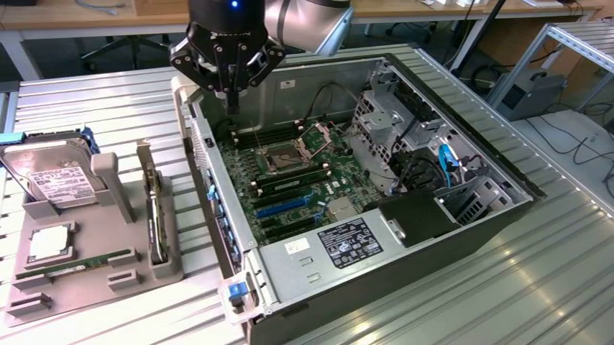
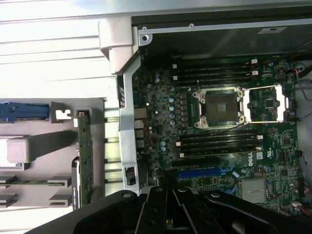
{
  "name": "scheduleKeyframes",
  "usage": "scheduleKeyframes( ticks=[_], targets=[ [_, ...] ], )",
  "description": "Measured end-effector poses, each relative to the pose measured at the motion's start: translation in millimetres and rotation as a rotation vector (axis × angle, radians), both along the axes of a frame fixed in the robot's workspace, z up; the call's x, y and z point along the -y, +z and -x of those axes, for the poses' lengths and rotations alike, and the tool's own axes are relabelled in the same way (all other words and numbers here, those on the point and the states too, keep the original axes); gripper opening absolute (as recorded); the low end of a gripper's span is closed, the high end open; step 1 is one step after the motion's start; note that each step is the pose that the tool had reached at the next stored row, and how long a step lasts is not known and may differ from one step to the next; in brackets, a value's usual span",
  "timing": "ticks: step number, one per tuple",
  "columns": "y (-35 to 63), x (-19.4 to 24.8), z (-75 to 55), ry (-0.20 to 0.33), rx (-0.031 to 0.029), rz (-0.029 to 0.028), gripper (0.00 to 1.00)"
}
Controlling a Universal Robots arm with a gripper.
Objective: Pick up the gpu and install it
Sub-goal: 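Reach for the gpu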
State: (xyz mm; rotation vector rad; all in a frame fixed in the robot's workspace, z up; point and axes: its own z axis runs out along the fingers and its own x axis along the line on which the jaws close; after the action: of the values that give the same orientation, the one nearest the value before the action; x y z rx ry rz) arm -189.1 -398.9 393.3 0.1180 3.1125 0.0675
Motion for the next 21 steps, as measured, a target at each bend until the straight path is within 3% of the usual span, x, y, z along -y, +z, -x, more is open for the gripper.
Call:
scheduleKeyframes(
  ticks=[21],
  targets=[
    [0.0,0.0,7.4,0.0,0.0,0.0,0.11]
  ],
)
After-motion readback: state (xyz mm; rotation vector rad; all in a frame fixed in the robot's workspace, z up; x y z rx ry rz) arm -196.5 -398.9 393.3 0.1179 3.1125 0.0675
